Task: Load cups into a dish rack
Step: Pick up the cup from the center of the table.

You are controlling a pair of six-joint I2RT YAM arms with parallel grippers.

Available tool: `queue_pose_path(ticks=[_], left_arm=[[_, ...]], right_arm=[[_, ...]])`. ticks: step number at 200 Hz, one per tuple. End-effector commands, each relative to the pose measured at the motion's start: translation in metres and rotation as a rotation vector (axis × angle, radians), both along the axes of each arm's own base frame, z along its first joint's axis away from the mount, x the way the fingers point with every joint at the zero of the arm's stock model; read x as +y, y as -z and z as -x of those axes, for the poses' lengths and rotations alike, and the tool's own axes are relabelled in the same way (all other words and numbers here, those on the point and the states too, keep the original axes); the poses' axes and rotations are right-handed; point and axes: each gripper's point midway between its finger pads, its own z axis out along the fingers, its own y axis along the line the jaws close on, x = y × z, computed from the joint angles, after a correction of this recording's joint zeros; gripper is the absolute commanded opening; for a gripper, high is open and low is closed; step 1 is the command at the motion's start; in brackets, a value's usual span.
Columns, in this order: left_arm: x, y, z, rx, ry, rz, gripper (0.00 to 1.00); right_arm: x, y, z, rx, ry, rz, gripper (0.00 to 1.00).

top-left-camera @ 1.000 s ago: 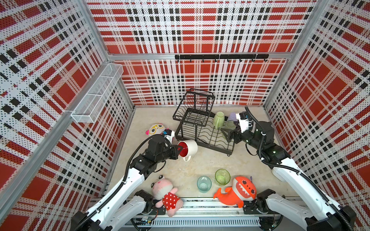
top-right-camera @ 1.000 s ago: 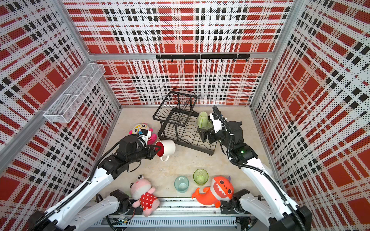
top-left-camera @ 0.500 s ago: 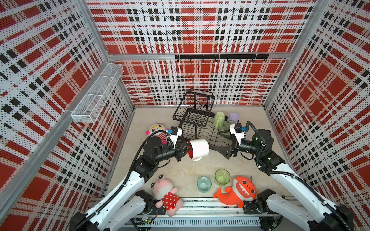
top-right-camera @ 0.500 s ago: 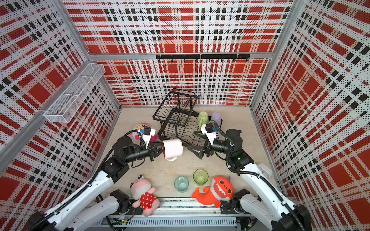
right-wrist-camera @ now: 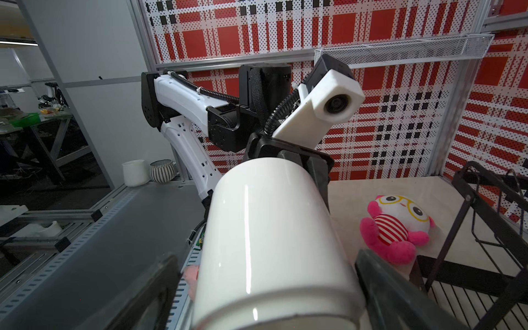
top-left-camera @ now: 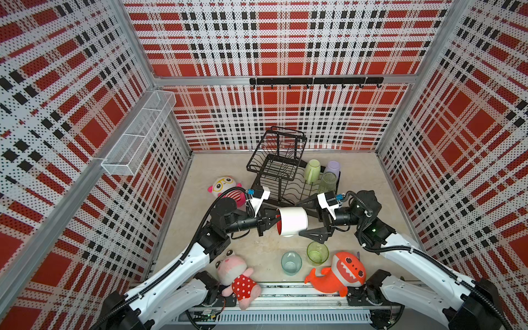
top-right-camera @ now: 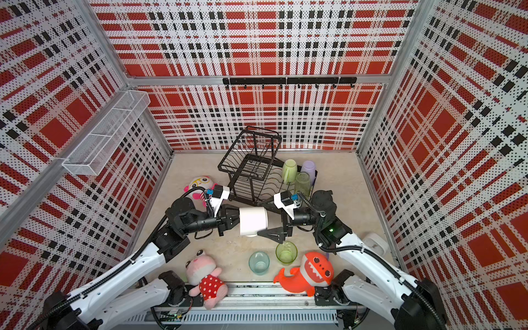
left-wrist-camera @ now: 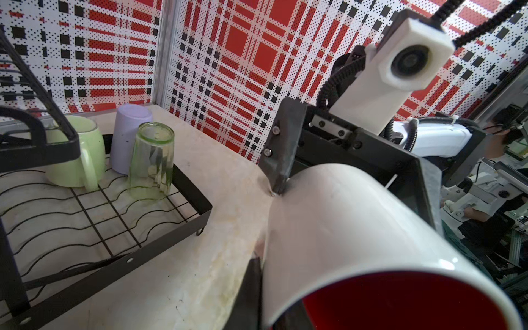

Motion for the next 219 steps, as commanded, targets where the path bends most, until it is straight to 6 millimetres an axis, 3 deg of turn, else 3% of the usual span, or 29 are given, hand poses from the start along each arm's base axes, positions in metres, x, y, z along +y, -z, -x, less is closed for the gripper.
queue_pose_path(ticks=[1,64,104,133,154,191,219], left_arm=[[-0.003,-0.041,0.01,-0.127,0.037,0.099,0.0],[-0.014,-0.045,0.015,-0.137,0.059,0.112,0.0],[-0.011,-0.053,0.016,-0.144,0.042,0.155,0.0],[-0.008,-0.054,0.016,-0.159,0.032,0.169,0.0],[-0.008,-0.054,0.016,-0.161,0.032,0.169,0.0],[-0.011,-0.052,0.017,-0.16,0.038,0.166,0.0],[-0.013,-0.052,0.017,-0.16,0.037,0.172,0.0]], right_arm=[[0.005,0.004,0.004,-0.014,-0.032,0.018,1.0],[0.011,0.0,0.009,0.002,-0.06,0.018,1.0],[0.012,0.002,0.01,0.045,-0.076,0.044,0.84],[0.013,0.006,0.009,0.072,-0.08,0.061,0.8],[0.013,0.006,0.008,0.073,-0.07,0.059,0.9],[0.013,0.0,0.008,0.07,-0.07,0.05,0.93],[0.013,-0.001,0.008,0.081,-0.07,0.044,1.0]])
